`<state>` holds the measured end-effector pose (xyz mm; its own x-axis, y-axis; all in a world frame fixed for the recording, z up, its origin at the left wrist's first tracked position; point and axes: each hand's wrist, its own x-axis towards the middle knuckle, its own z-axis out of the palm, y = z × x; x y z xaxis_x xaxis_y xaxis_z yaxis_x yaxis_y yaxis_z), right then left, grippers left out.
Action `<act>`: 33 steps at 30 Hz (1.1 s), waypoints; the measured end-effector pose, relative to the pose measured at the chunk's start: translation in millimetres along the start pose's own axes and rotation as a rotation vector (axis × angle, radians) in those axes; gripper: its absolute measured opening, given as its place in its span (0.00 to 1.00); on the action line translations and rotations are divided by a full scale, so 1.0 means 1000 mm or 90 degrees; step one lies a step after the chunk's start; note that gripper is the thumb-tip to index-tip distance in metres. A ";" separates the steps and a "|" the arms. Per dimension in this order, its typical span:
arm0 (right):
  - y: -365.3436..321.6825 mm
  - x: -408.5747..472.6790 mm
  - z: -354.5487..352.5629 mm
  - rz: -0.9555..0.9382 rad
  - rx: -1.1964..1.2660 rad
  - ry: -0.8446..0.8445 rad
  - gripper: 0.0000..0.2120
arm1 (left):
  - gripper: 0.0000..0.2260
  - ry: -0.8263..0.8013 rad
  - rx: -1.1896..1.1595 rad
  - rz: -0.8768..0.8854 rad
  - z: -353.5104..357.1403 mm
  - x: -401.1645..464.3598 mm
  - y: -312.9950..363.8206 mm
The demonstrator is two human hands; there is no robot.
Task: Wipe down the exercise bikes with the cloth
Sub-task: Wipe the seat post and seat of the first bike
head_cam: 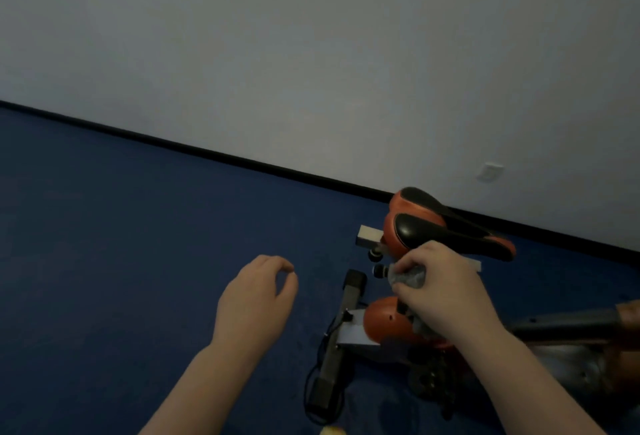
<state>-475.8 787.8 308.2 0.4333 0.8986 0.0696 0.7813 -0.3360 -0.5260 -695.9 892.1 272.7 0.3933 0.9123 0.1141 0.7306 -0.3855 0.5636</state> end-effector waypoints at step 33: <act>-0.104 0.382 0.089 0.338 -0.009 0.250 0.07 | 0.09 -0.219 -0.036 0.310 -0.008 0.515 -0.098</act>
<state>-432.0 1191.4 313.8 0.8909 0.4407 0.1100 0.4213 -0.7111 -0.5629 -569.5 1401.0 283.1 0.8405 0.5316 0.1048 0.3934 -0.7317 0.5566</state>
